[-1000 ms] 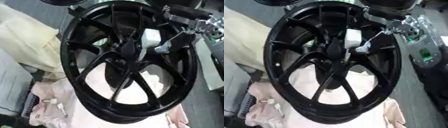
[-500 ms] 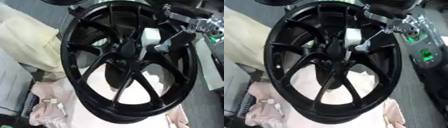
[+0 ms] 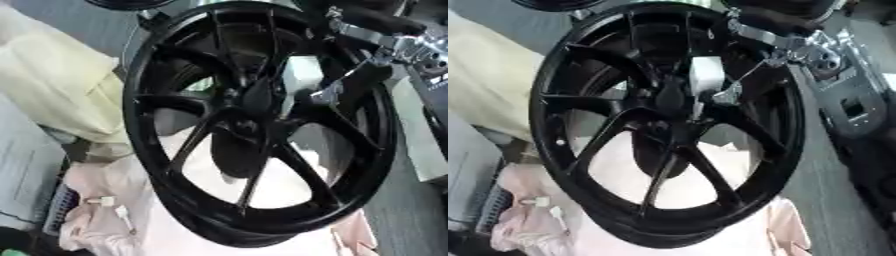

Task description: Pull the pin out of the wheel hub.

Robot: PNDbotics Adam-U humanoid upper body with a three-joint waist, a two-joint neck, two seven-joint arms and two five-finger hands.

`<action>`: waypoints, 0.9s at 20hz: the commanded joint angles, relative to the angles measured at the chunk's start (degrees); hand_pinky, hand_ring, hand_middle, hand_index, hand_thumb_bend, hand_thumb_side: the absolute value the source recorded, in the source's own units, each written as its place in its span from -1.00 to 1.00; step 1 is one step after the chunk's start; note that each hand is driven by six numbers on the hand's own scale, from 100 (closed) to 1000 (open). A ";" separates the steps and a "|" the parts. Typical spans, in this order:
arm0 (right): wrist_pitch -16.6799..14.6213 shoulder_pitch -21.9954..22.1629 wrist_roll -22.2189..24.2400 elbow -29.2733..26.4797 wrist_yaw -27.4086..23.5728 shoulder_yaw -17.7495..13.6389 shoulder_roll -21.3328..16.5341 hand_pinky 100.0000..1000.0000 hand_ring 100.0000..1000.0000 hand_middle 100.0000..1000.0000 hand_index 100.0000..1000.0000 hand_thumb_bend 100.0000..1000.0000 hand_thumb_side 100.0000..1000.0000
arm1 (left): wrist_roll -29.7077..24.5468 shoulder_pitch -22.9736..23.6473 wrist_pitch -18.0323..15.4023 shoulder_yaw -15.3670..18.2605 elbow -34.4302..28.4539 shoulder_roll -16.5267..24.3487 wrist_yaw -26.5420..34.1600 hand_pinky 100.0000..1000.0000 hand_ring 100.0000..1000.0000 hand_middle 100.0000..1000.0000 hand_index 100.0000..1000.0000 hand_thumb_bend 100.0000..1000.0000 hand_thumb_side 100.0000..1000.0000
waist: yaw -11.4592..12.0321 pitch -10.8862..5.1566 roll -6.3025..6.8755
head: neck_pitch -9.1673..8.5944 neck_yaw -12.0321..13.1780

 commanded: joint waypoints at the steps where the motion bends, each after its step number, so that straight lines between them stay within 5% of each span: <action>1: 0.12 -0.78 0.20 -0.92 -0.70 -0.46 -0.85 0.25 0.04 -0.43 0.02 -0.30 -0.94 | -0.15 -0.37 -0.03 0.48 -0.72 1.93 -0.25 -0.18 -0.11 -0.04 0.22 -1.00 0.53 | 0.20 -0.76 0.32 | -0.10 0.09; 18: 3.86 -1.75 -0.60 -2.14 -6.20 -0.81 -1.23 0.17 -0.08 -0.62 -0.16 -0.32 -1.00 | -0.28 -0.38 0.04 0.42 -0.69 1.85 -0.16 -0.17 -0.11 -0.05 0.22 -1.00 0.53 | 0.69 -0.77 0.32 | -0.10 -0.29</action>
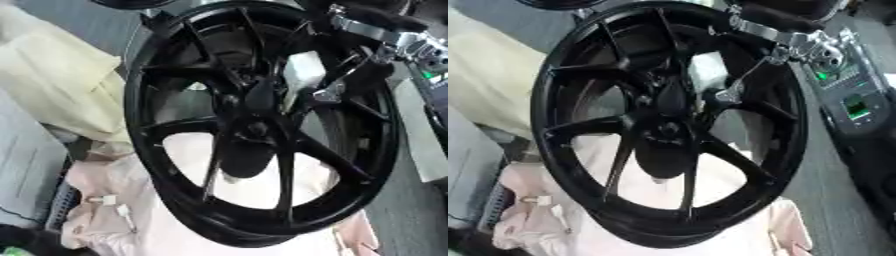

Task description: Pull the pin out of the wheel hub.

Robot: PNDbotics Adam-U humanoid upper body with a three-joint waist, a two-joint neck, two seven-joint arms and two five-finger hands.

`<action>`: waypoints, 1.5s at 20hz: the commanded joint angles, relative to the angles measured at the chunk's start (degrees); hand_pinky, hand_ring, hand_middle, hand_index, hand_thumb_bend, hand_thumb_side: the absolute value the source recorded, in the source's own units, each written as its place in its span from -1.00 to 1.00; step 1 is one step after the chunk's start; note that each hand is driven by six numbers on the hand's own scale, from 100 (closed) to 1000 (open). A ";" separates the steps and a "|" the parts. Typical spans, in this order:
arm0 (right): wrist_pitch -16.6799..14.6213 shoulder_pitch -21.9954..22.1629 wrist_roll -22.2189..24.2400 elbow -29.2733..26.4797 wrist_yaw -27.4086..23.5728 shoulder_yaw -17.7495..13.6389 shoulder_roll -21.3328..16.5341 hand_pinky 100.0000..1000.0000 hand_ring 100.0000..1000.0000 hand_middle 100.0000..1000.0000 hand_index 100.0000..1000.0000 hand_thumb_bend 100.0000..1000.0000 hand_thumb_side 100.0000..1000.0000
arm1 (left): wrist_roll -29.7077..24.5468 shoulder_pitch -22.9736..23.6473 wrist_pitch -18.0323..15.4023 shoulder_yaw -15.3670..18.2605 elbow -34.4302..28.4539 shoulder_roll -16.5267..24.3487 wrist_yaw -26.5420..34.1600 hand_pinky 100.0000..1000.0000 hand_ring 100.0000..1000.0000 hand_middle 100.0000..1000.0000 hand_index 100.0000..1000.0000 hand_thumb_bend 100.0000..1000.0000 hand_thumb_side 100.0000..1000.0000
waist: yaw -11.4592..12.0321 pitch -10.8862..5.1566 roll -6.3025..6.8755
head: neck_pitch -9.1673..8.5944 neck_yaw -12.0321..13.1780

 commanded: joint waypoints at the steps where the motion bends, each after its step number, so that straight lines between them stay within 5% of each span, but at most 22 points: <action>1: 0.82 -1.78 -0.29 -1.83 -1.72 -0.68 -1.26 0.17 -0.09 -0.63 -0.18 -0.32 -1.00 | -0.23 -0.38 0.01 0.42 -0.69 1.85 -0.15 -0.17 -0.11 -0.05 0.22 -1.00 0.53 | 0.18 -0.91 0.30 | -0.10 -0.22; 20: 1.09 -4.15 -0.75 -2.64 -3.06 -0.69 -3.15 0.14 -0.19 -0.78 -0.32 -0.29 -0.92 | -0.30 -0.33 0.03 0.39 -0.76 1.89 0.00 -0.17 -0.11 -0.06 0.20 -1.00 0.52 | 0.50 -1.17 0.17 | -0.10 -0.42; 30: 4.45 -7.07 -1.58 -4.53 -9.15 -2.69 -5.25 0.12 -0.20 -0.80 -0.33 -0.30 -0.96 | -0.43 -0.36 0.05 0.30 -0.78 1.70 0.28 -0.16 -0.11 -0.06 0.20 -1.00 0.52 | 0.68 -1.65 0.31 | -0.10 -0.75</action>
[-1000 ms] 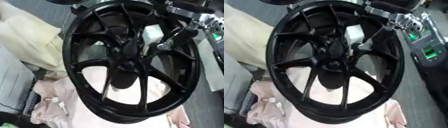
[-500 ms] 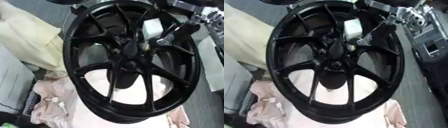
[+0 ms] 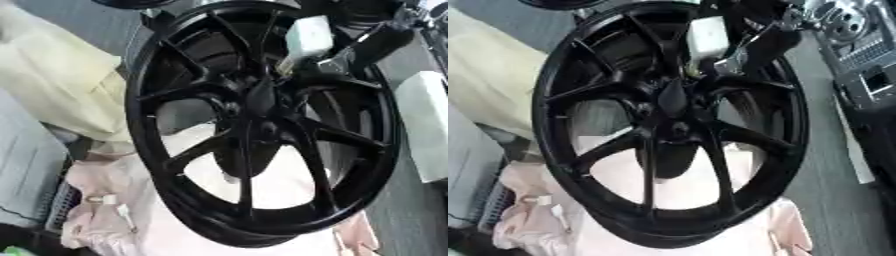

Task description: Pull the pin out of the wheel hub.

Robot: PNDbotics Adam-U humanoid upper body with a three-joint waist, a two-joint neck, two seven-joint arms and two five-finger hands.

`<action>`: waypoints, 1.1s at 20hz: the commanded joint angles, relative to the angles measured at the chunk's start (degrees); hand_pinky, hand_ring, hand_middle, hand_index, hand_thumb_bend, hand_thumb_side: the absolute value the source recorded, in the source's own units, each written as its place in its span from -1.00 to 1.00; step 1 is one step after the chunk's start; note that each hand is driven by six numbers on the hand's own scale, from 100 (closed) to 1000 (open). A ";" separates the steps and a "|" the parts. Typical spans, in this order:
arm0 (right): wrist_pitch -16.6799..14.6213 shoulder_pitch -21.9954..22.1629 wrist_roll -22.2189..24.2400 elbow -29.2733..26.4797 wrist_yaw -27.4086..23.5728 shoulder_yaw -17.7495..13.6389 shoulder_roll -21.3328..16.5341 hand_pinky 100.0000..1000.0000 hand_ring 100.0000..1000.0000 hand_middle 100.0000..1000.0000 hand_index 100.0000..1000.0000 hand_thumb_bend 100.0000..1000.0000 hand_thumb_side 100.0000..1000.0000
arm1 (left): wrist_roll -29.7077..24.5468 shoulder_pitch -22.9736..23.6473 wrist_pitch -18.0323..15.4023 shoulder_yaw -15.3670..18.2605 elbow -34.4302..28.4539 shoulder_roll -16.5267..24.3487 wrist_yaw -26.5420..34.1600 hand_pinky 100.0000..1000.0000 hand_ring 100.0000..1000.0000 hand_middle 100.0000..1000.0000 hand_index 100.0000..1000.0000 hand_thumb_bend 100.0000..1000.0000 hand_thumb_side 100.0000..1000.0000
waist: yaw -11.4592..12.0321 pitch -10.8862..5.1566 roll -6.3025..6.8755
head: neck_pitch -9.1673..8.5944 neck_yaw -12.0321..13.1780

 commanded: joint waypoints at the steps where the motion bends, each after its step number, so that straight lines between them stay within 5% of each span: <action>1: 1.53 -1.59 -0.20 -1.68 -2.55 -1.62 -2.02 0.12 -0.20 -0.80 -0.34 -0.30 -0.97 | -0.21 -0.37 -0.14 0.32 -0.78 1.68 0.10 -0.16 -0.11 -0.06 0.20 -1.00 0.52 | 0.13 -1.42 0.46 | -0.10 -0.36; 7: 5.10 -2.64 -1.38 -1.31 -6.05 -4.29 -3.46 0.10 -0.22 -0.82 -0.35 -0.31 -1.00 | -0.38 -0.68 -0.19 0.14 -0.80 1.46 0.35 -0.16 -0.11 -0.06 0.20 -1.00 0.51 | 0.48 -1.69 0.77 | -0.10 -1.71; 8: 5.88 -2.87 -1.77 -0.63 -6.56 -5.00 -3.90 0.09 -0.22 -0.82 -0.35 -0.69 -0.92 | -0.41 -0.73 -0.20 0.11 -0.80 1.43 0.40 -0.16 -0.11 -0.06 0.20 -1.00 0.51 | 0.54 -1.75 0.83 | -0.10 -1.93; 9: 6.78 -3.09 -2.36 0.21 -7.14 -5.97 -4.36 0.09 -0.22 -0.83 -0.35 -0.31 -1.00 | -0.43 -0.78 -0.22 0.09 -0.81 1.39 0.44 -0.16 -0.11 -0.06 0.20 -1.00 0.50 | 0.61 -1.81 0.90 | -0.10 -2.12; 17: 12.50 -2.33 -8.87 3.77 -14.05 -14.69 -13.79 0.07 -0.23 -0.84 -0.36 -0.34 -1.00 | -0.16 -0.85 -0.46 0.39 -0.94 1.28 0.58 -0.16 -0.11 -0.06 0.20 -1.00 0.49 | 0.49 -1.99 1.18 | -0.10 -1.43; 18: 12.78 -1.45 -9.97 3.81 -14.90 -15.69 -15.65 0.07 -0.23 -0.82 -0.36 -1.00 -1.00 | -0.10 -0.83 -0.47 0.44 -0.95 1.28 0.56 -0.16 -0.11 -0.06 0.20 -1.00 0.49 | 0.42 -1.95 1.20 | -0.10 -1.21; 19: 13.07 -0.23 -11.16 3.89 -15.59 -16.82 -17.64 0.07 -0.23 -0.82 -0.36 -0.34 -1.00 | -0.03 -0.81 -0.50 0.51 -0.97 1.29 0.53 -0.15 -0.11 -0.06 0.20 -1.00 0.49 | 0.30 -1.89 1.26 | -0.10 -0.87; 22: 13.39 5.35 -14.91 3.65 -17.77 -20.96 -23.49 0.07 -0.23 -0.81 -0.35 -0.34 -1.00 | 0.15 -0.94 -0.66 0.66 -1.12 1.26 0.50 -0.15 -0.11 -0.06 0.20 -1.00 0.48 | 0.28 -1.63 1.54 | -0.10 -0.30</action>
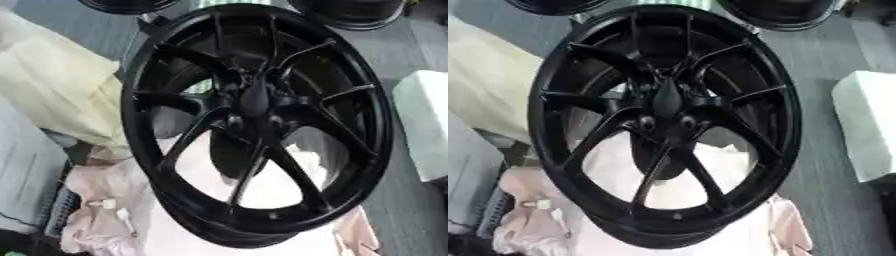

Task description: Pull the pin out of the wheel hub.

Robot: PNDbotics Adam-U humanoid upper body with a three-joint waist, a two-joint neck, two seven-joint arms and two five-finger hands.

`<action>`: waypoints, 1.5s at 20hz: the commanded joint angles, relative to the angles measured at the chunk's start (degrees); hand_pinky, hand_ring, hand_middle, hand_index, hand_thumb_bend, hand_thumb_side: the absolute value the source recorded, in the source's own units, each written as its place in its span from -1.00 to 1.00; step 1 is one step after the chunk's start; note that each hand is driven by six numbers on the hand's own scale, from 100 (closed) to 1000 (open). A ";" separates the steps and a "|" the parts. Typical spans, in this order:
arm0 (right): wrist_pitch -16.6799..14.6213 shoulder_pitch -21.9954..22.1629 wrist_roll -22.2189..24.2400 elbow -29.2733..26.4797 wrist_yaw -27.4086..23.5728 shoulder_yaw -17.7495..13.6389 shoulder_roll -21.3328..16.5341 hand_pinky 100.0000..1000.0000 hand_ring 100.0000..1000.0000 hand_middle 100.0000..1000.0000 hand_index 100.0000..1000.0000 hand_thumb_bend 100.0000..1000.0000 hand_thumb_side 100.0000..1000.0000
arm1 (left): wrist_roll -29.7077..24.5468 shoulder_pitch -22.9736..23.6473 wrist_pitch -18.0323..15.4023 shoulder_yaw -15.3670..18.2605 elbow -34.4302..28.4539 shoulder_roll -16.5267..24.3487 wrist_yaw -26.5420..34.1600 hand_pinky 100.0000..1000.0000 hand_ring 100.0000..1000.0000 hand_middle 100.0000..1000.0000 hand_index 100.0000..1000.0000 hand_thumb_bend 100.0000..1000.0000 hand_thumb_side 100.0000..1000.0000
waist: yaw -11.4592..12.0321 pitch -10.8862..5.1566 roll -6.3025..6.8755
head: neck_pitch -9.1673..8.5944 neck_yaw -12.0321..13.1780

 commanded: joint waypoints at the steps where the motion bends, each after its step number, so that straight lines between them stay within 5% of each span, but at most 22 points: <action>1: 0.36 3.86 -4.22 -0.58 -2.44 -5.33 -7.70 0.07 -0.22 -0.81 -0.35 -0.34 -1.00 | 0.31 -0.55 -0.30 0.75 -1.13 1.24 0.12 -0.15 -0.11 -0.06 0.20 -1.00 0.48 | -0.06 -1.10 0.57 | -0.11 0.70; 6: -1.67 18.69 -11.50 -3.94 1.11 -12.57 -11.42 0.16 -0.12 -0.65 -0.18 -0.32 -1.00 | 0.71 -0.79 -0.65 1.13 -1.32 1.02 0.05 -0.15 -0.11 -0.06 0.20 -1.00 0.48 | 0.27 -0.18 1.31 | -0.11 1.04; 8: -4.14 25.27 -13.22 -5.80 5.55 -14.91 -10.65 0.25 0.07 -0.41 0.03 -0.32 -0.95 | 0.86 -0.90 -0.77 1.26 -1.37 0.93 0.01 -0.15 -0.11 -0.06 0.20 -1.00 0.48 | 0.41 0.30 1.64 | -0.11 1.42; 9: -5.79 28.21 -13.37 -6.63 8.28 -15.80 -10.00 0.38 0.38 0.02 0.38 -0.12 -0.36 | 0.91 -0.96 -0.81 1.29 -1.38 0.89 -0.02 -0.15 -0.11 -0.06 0.20 -1.00 0.48 | 0.41 0.56 1.81 | -0.11 1.64; 11: -10.09 33.22 -12.34 -8.10 13.97 -17.47 -8.17 0.56 0.69 0.51 0.64 0.09 0.03 | 0.94 -1.13 -0.90 1.32 -1.42 0.81 -0.07 -0.15 -0.11 -0.06 0.20 -1.00 0.48 | 0.27 0.99 2.14 | -0.11 2.03; 15: -14.79 38.50 -11.03 -9.61 19.27 -21.45 -3.60 0.61 0.80 0.66 0.72 -0.25 0.49 | 0.99 -1.39 -0.96 1.32 -1.41 0.61 -0.06 -0.15 -0.11 -0.06 0.20 -1.00 0.47 | -0.95 1.44 2.90 | -0.11 2.93; 18: -14.44 38.86 -13.34 -11.52 17.29 -23.54 -1.43 0.57 0.75 0.61 0.69 -0.24 0.15 | 0.86 -1.78 -1.01 1.17 -1.50 0.59 0.04 -0.15 -0.11 -0.06 0.20 -1.00 0.47 | -1.81 1.53 3.32 | -0.11 3.10; 20: -12.90 38.02 -15.57 -13.23 14.29 -24.36 -0.72 0.51 0.66 0.49 0.62 -0.05 -0.10 | 0.77 -2.01 -1.01 1.05 -1.53 0.61 0.15 -0.15 -0.11 -0.06 0.20 -1.00 0.47 | -2.31 1.55 3.51 | -0.11 3.11; 21: -11.90 37.33 -17.16 -14.30 11.98 -24.60 -0.37 0.42 0.51 0.21 0.45 -0.02 -0.42 | 0.70 -2.14 -1.00 0.97 -1.54 0.63 0.21 -0.15 -0.11 -0.06 0.20 -1.00 0.47 | -2.56 1.54 3.59 | -0.11 3.08; 24: -9.35 33.84 -23.99 -18.40 0.77 -24.34 0.59 0.29 0.24 -0.06 0.24 -0.16 -0.72 | 0.36 -2.80 -0.94 0.56 -1.60 0.70 0.47 -0.15 -0.11 -0.06 0.20 -1.00 0.46 | -3.30 1.49 3.80 | -0.11 3.01; 27: -7.88 29.41 -29.95 -22.61 -8.10 -22.70 1.99 0.30 0.17 -0.11 0.17 -0.24 -0.82 | -0.31 -4.00 -0.86 -0.16 -1.70 0.73 0.88 -0.14 -0.11 -0.06 0.20 -1.00 0.45 | -3.35 1.51 4.01 | -0.11 2.57; 30: -5.98 24.88 -32.03 -25.90 -11.25 -20.88 4.95 0.29 0.15 -0.13 0.14 -0.29 -0.87 | -1.03 -5.47 -0.75 -0.94 -1.79 0.58 1.45 -0.14 -0.11 -0.06 0.20 -1.00 0.45 | -2.69 1.79 4.23 | -0.11 1.76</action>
